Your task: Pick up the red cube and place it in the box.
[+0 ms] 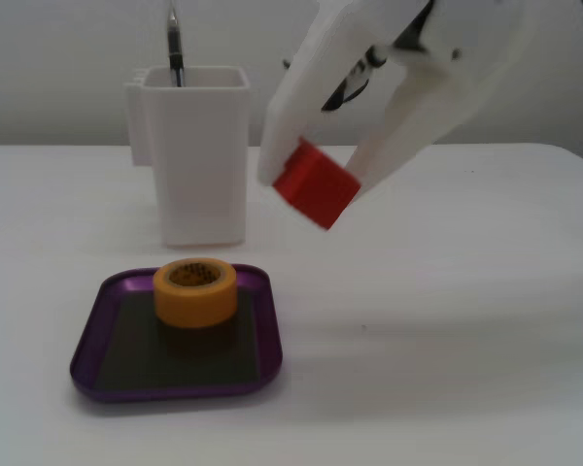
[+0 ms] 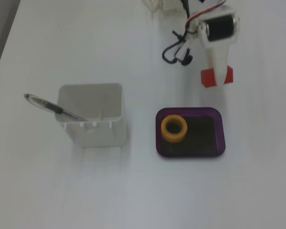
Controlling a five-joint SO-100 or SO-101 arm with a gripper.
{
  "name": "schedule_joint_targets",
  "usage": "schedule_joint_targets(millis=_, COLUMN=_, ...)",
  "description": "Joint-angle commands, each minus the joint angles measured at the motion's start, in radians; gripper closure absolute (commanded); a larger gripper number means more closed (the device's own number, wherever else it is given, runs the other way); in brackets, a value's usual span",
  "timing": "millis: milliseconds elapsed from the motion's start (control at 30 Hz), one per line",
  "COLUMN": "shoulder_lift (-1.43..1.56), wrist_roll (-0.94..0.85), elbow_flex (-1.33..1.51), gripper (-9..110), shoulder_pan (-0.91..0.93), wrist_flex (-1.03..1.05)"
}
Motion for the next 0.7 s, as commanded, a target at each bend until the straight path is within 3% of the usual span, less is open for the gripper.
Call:
schedule_joint_targets(millis=0, shoulder_lift=-0.124, wrist_roll=-0.008, elbow_flex=-0.112, gripper=102, shoulder_pan=-0.005, wrist_flex=-0.077)
schedule_joint_targets(millis=333, shoulder_lift=-0.457, wrist_roll=-0.006, elbow_flex=-0.379, gripper=102, shoulder_pan=-0.005, wrist_flex=-0.087)
schedule_joint_targets(millis=667, shoulder_lift=-0.588, wrist_roll=-0.006, elbow_flex=-0.428, gripper=102, shoulder_pan=0.094, wrist_flex=-0.097)
